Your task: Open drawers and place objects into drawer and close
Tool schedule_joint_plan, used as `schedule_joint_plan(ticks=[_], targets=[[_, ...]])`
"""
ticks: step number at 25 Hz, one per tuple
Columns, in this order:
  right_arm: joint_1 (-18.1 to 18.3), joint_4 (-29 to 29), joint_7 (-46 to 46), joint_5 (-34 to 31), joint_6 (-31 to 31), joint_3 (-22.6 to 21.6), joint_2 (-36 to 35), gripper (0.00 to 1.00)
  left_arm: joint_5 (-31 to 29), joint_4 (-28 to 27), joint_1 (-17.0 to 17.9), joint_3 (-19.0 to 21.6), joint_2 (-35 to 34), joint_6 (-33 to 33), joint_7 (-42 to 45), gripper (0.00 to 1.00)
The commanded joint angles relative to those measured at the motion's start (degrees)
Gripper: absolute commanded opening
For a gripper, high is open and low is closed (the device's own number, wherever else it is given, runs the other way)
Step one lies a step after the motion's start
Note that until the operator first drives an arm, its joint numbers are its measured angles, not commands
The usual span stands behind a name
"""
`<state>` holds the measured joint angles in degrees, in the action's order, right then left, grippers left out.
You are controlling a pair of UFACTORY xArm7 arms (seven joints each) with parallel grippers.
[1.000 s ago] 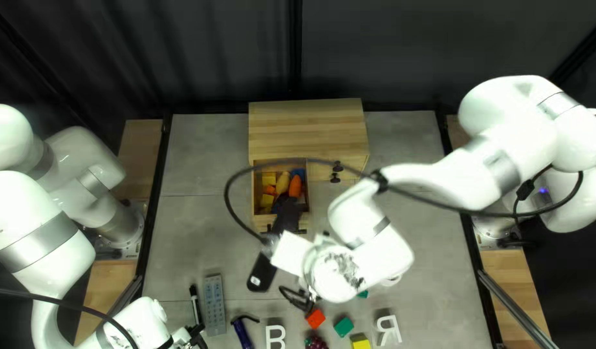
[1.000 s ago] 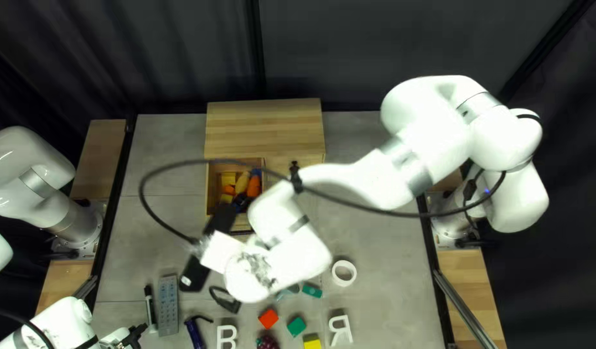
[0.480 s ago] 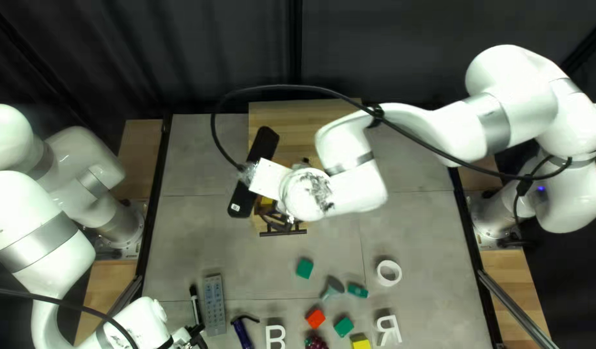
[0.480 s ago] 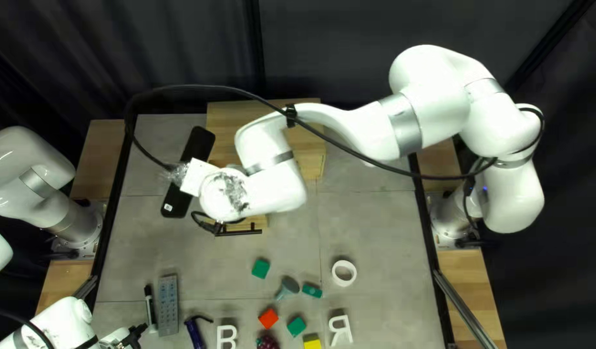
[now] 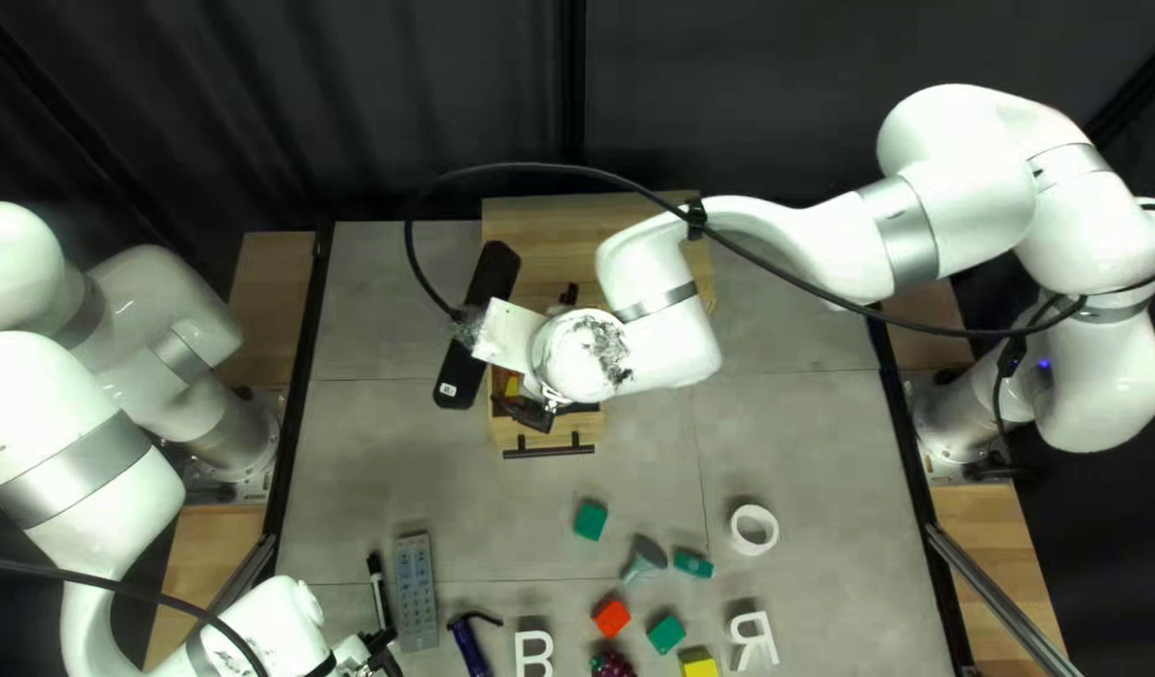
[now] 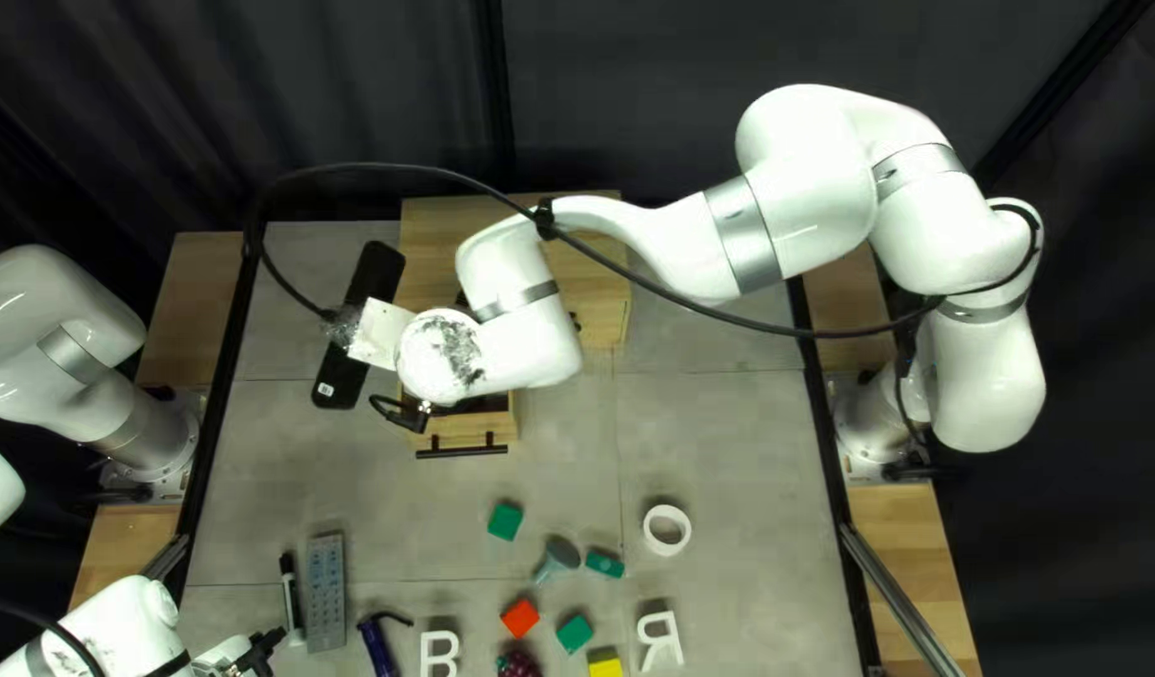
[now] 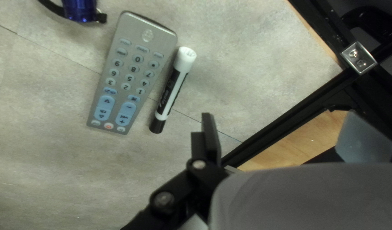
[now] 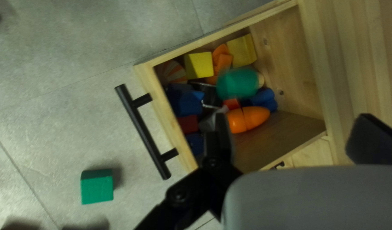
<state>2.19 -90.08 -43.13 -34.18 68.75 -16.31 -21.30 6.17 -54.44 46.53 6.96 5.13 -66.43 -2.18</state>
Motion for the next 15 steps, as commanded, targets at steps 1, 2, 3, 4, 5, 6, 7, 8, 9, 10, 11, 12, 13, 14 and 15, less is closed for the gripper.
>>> schedule_joint_plan(ticks=[1,2,3,4,5,6,7,8,9,10,11,12,13,14,15], targets=[[-4.42,-1.46,-7.74,3.89,4.46,-2.41,-1.66,1.0,0.0,0.0,0.0,0.0,0.0,0.0,0.0,1.0],[-5.15,-1.71,-9.3,4.57,4.99,-2.77,-2.17,1.0,0.0,0.0,0.0,0.0,0.0,0.0,0.0,1.0],[-6.1,-2.09,-11.54,5.81,5.69,-3.26,-2.92,1.0,0.0,0.0,0.0,0.0,0.0,0.0,0.0,1.0],[-6.7,-1.88,-12.91,6.33,5.71,-3.6,-3.17,1.0,0.0,0.0,0.0,0.0,0.0,0.0,0.0,1.0],[-7.27,-1.52,-14.31,7.03,5.53,-3.96,-3.4,1.0,0.0,0.0,0.0,0.0,0.0,0.0,0.0,1.0],[-7.84,-0.37,-15.95,7.89,4.67,-4.54,-3.47,1.0,0.0,0.0,0.0,0.0,0.0,0.0,0.0,1.0],[-8.08,0.7,-16.83,8.2,3.82,-4.84,-3.3,1.0,0.0,0.0,0.0,0.0,0.0,0.0,0.0,1.0],[-8.22,2.77,-17.95,8.72,1.99,-5.29,-2.89,1.0,0.0,0.0,0.0,0.0,0.0,0.0,0.0,1.0],[-8.16,3.66,-18.29,8.91,1.14,-5.47,-2.68,1.0,0.0,0.0,0.0,0.0,0.0,0.0,0.0,1.0],[-8.19,5.85,-19.44,9.16,-1.15,-5.72,-2.55,1.0,0.0,0.0,0.0,0.0,0.0,0.0,0.0,1.0],[-8.16,6.96,-20.03,9.26,-2.6,-5.8,-2.68,1.0,0.0,0.0,0.0,0.0,0.0,0.0,0.0,1.0],[-8.14,7.6,-20.44,9.26,-3.58,-5.81,-2.87,1.0,0.0,0.0,0.0,0.0,0.0,0.0,0.0,1.0],[-8.2,8.62,-21.38,9.1,-5.79,-5.74,-3.69,1.0,0.0,0.0,0.0,0.0,0.0,0.0,0.0,1.0],[-8.29,8.94,-21.96,8.89,-7.24,-5.66,-4.49,1.0,0.0,0.0,0.0,0.0,0.0,0.0,0.0,1.0],[-8.32,9.01,-22.16,8.84,-7.91,-5.59,-4.93,1.0,0.0,0.0,0.0,0.0,0.0,0.0,0.0,1.0]])
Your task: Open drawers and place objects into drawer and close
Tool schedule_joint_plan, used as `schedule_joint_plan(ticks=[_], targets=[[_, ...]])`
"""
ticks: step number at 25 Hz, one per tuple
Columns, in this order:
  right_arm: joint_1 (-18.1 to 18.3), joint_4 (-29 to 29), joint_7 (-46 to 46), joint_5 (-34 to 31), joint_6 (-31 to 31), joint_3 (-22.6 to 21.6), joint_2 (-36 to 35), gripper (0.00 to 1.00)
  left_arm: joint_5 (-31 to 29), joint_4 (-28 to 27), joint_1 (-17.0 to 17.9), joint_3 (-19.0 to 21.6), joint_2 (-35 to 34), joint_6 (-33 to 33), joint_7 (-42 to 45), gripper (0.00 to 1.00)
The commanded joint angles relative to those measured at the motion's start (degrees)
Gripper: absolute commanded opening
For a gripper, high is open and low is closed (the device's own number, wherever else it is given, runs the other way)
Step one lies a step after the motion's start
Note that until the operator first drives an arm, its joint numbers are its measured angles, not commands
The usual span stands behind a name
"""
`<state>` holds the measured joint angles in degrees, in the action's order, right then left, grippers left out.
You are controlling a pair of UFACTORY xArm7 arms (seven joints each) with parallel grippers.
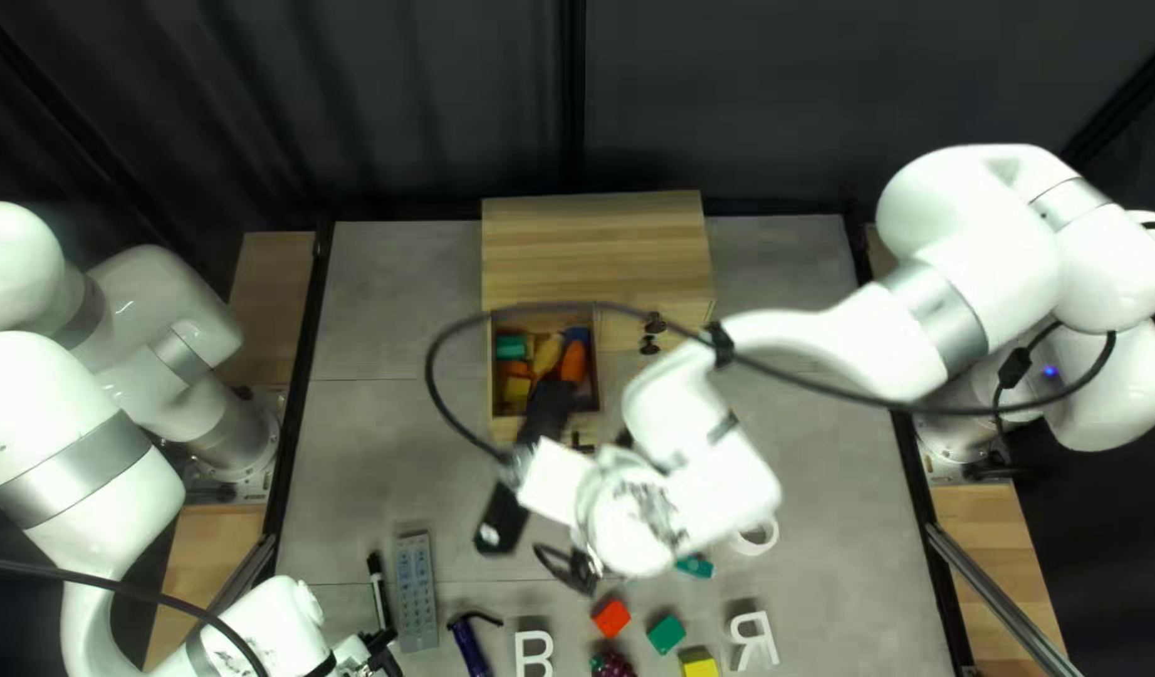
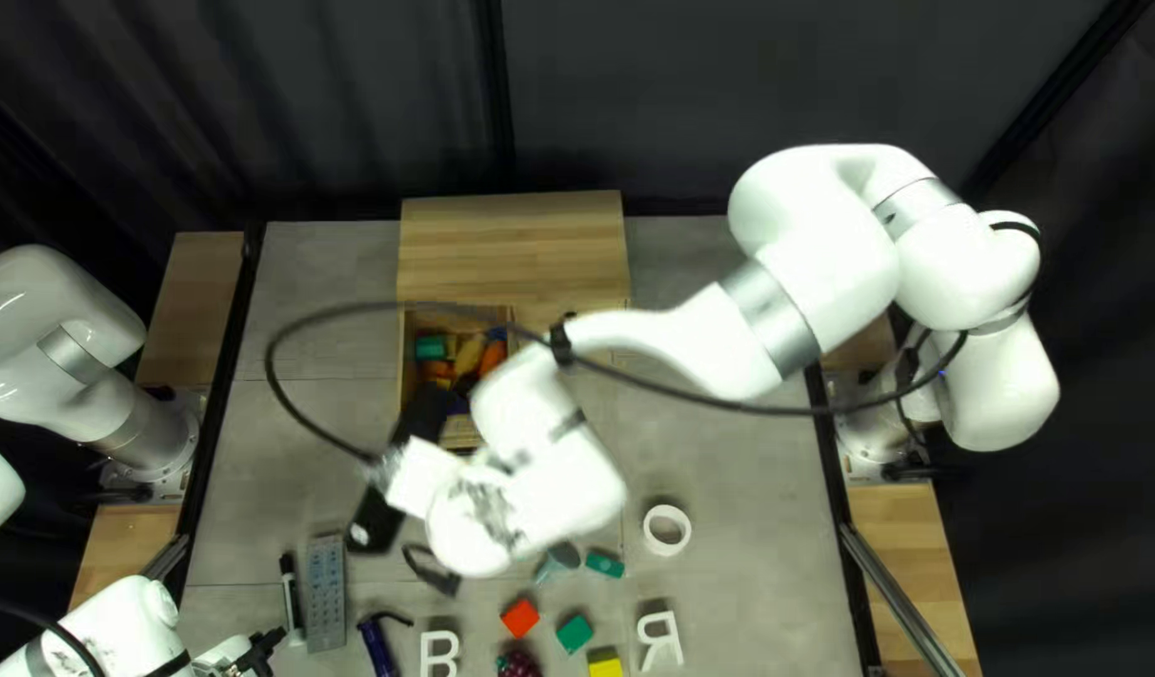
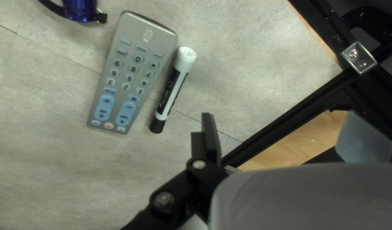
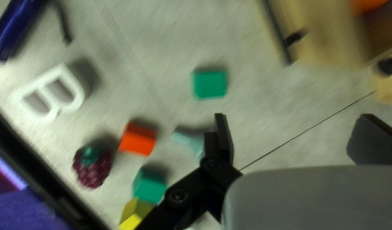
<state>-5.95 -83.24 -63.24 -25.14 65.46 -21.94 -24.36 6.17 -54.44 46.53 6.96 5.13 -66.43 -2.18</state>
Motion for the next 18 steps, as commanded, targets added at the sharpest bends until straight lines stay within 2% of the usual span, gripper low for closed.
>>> schedule_joint_plan(ticks=[1,11,18], targets=[[-0.13,2.34,-2.27,-0.36,-5.79,0.18,-2.63,1.0,0.0,0.0,0.0,0.0,0.0,0.0,0.0,1.0],[1.14,9.89,-2.85,-4.83,-15.85,2.14,-3.83,1.0,0.0,0.0,0.0,0.0,0.0,0.0,0.0,1.0],[0.42,10.67,-2.98,-8.66,-17.69,3.46,-4.84,1.0,0.0,0.0,0.0,0.0,0.0,0.0,0.0,1.0]])
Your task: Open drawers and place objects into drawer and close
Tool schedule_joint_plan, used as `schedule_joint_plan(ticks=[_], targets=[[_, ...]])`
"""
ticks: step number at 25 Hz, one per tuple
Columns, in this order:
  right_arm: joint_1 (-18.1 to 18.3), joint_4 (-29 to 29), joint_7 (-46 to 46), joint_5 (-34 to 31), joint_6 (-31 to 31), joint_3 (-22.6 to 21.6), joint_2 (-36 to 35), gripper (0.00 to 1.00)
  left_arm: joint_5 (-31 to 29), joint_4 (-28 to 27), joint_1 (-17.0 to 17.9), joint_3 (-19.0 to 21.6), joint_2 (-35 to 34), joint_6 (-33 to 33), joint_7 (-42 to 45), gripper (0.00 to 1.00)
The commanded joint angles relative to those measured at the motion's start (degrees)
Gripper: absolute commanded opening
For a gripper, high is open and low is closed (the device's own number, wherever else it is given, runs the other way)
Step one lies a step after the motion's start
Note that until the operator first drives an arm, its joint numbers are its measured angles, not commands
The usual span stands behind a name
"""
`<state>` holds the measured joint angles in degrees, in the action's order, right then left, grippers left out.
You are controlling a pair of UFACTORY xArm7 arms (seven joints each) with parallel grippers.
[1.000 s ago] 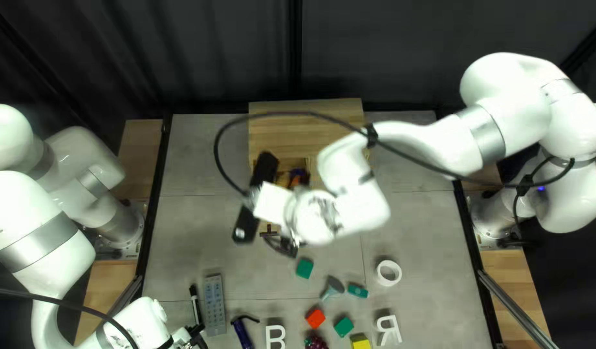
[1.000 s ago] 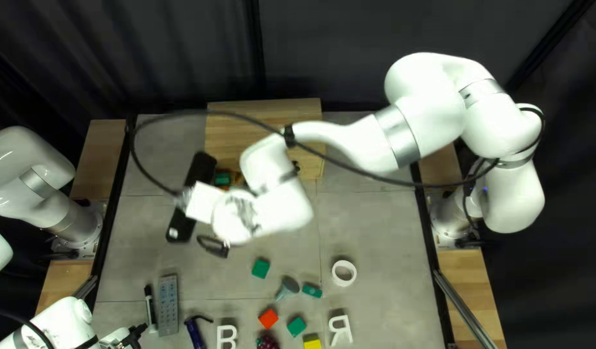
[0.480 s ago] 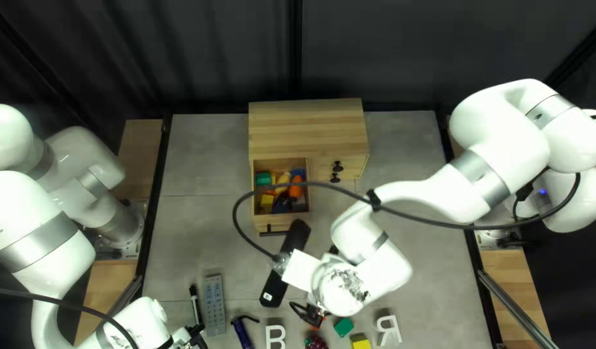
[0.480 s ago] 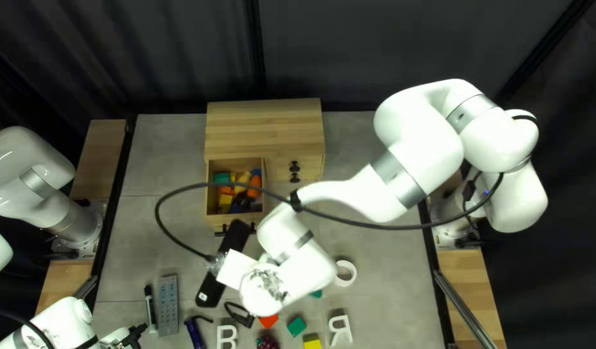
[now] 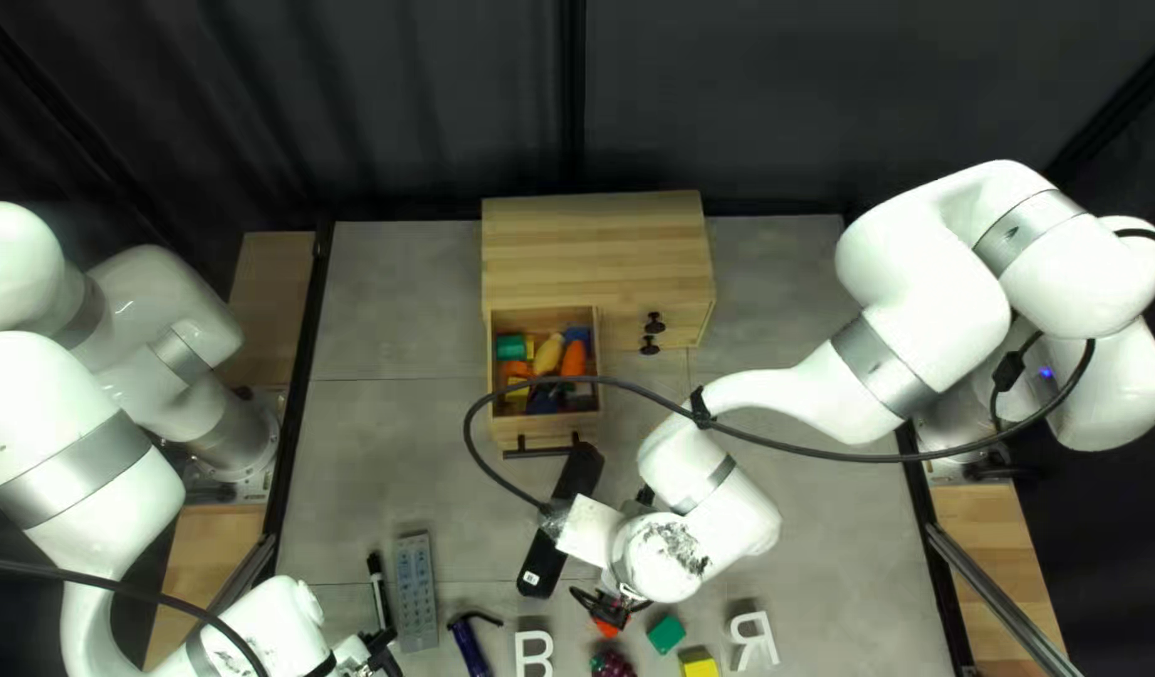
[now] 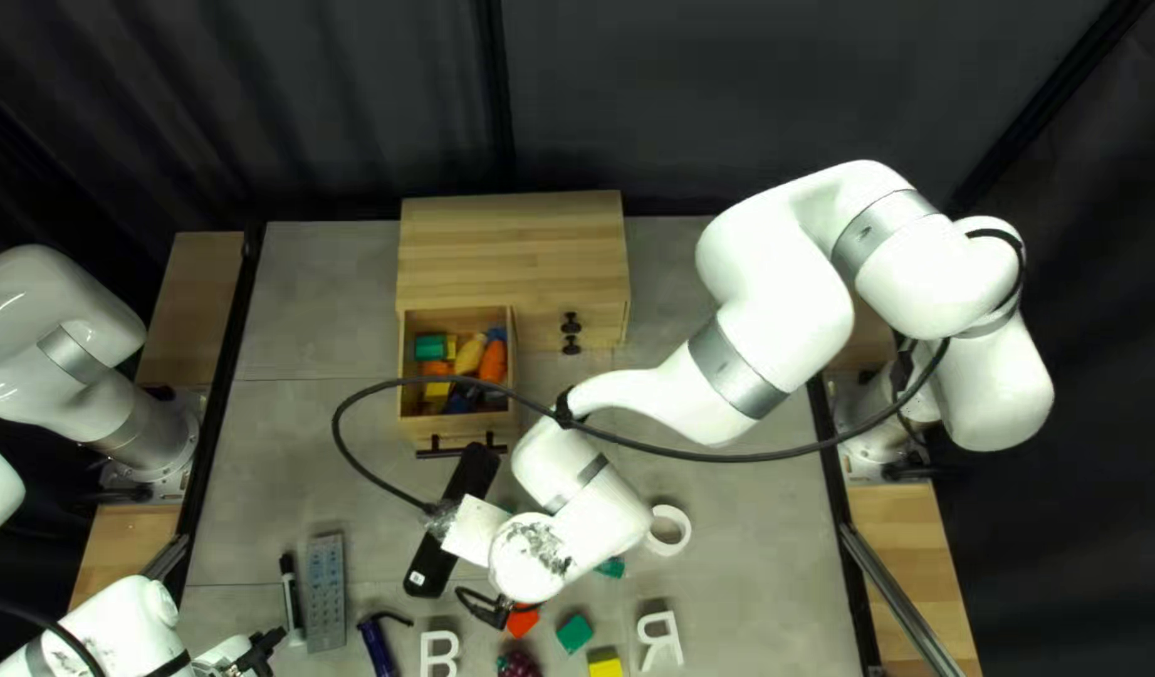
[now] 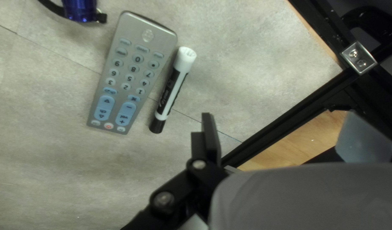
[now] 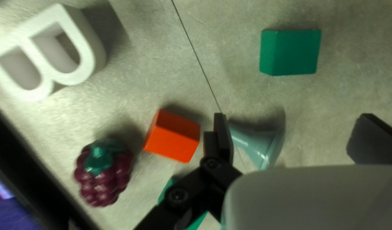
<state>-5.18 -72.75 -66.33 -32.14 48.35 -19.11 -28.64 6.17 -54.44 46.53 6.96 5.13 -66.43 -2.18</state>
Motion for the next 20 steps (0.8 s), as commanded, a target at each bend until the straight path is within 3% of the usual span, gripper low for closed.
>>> schedule_joint_plan(ticks=[1,20], targets=[[-0.38,0.23,0.19,-2.12,-0.79,0.81,-0.71,1.0,0.0,0.0,0.0,0.0,0.0,0.0,0.0,1.0],[0.82,2.91,-1.93,-5.96,-6.99,3.4,-1.08,1.0,0.0,0.0,0.0,0.0,0.0,0.0,0.0,1.0]])
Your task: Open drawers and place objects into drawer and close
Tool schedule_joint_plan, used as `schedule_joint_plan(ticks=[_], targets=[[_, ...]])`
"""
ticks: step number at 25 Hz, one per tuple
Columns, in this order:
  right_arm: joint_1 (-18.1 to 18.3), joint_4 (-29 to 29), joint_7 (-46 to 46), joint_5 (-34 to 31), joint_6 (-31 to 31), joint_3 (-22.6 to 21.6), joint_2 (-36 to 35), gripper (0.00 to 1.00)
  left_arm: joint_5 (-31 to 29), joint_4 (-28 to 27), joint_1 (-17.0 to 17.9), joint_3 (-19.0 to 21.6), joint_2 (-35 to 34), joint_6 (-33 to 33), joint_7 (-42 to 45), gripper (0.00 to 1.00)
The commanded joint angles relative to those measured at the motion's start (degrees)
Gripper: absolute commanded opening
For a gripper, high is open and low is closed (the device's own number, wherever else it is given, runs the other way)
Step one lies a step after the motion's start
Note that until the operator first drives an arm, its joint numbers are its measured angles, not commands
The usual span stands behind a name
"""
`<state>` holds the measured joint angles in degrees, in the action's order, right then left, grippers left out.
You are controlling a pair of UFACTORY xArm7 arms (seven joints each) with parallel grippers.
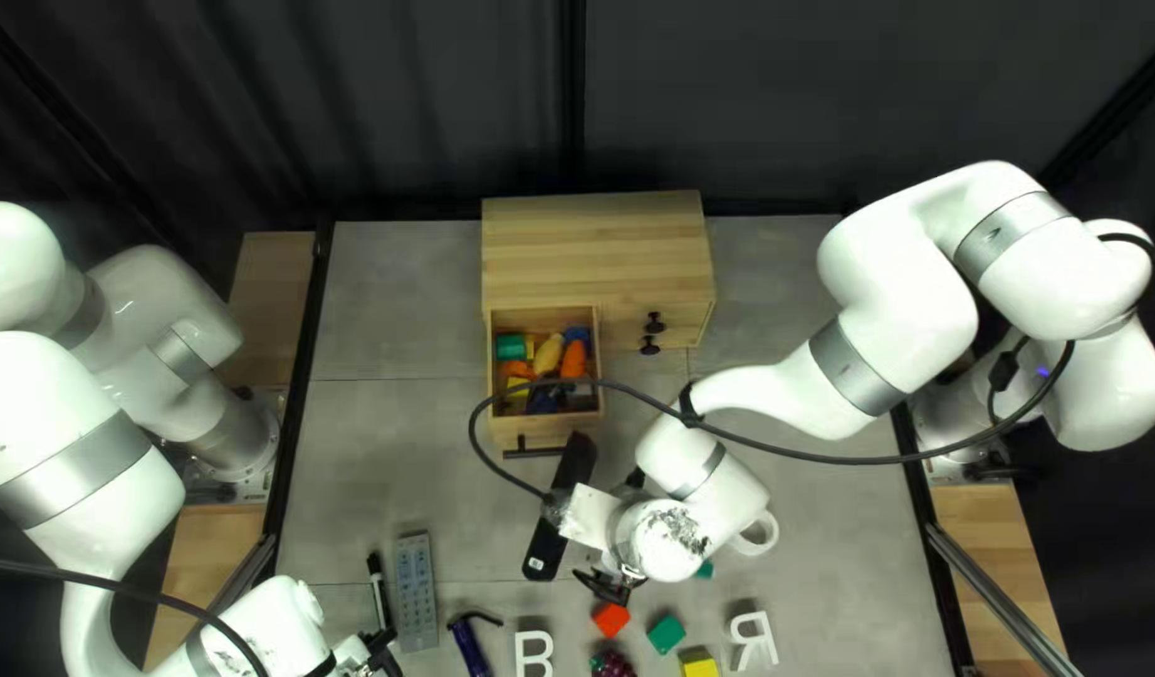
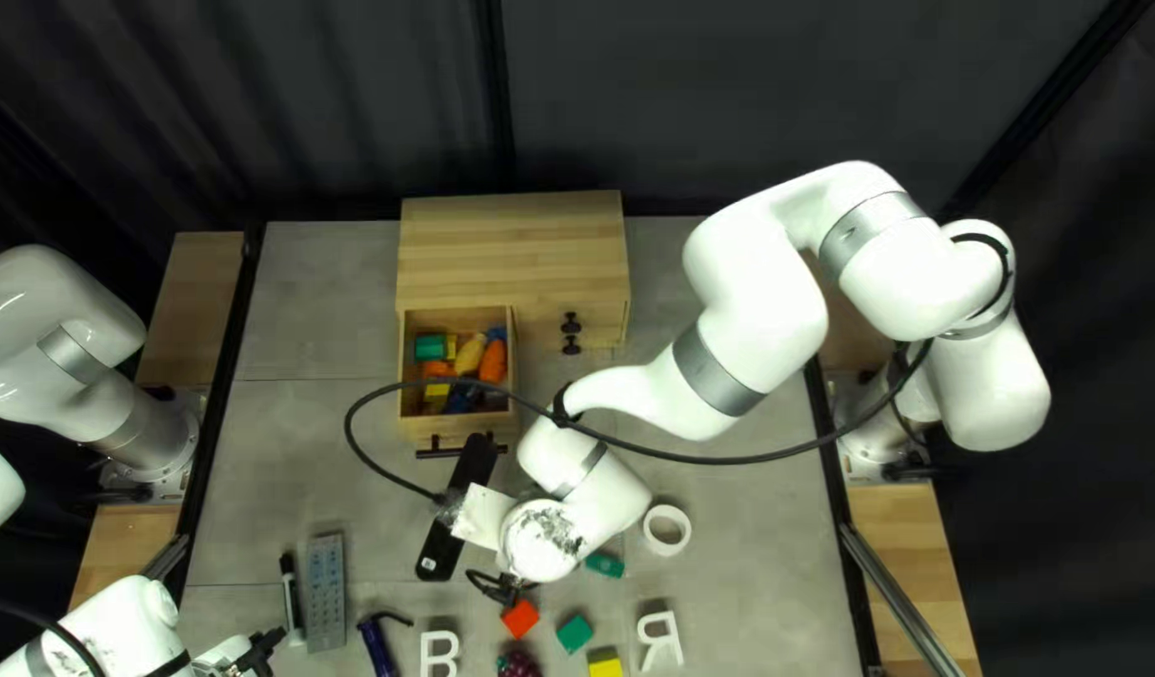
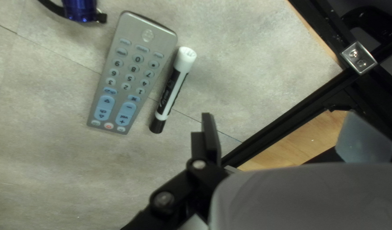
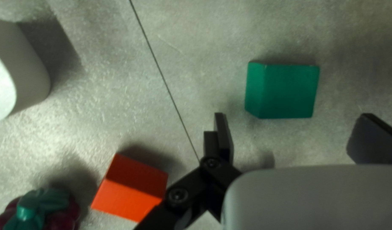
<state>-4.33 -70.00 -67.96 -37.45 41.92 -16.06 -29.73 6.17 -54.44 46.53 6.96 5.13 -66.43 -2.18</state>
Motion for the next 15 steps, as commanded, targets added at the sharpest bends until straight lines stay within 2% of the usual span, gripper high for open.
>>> schedule_joint_plan(ticks=[1,10,12,14,15], targets=[[-0.02,0.18,-0.31,-0.78,-0.72,0.42,-0.03,1.0,0.0,0.0,0.0,0.0,0.0,0.0,0.0,1.0],[0.23,-0.56,-0.08,-1.59,-2.43,0.86,-1.45,1.0,0.0,0.0,0.0,0.0,0.0,0.0,0.0,1.0],[0.35,-0.7,0.0,-1.66,-2.78,0.93,-1.76,0.97,0.0,0.0,0.0,0.0,0.0,0.0,0.0,1.0],[0.46,-0.79,0.1,-1.6,-2.94,0.93,-1.9,0.81,0.0,0.0,0.0,0.0,0.0,0.0,0.0,1.0],[0.48,-0.8,0.12,-1.57,-2.96,0.92,-1.92,0.12,0.0,0.0,0.0,0.0,0.0,0.0,0.0,1.0]])
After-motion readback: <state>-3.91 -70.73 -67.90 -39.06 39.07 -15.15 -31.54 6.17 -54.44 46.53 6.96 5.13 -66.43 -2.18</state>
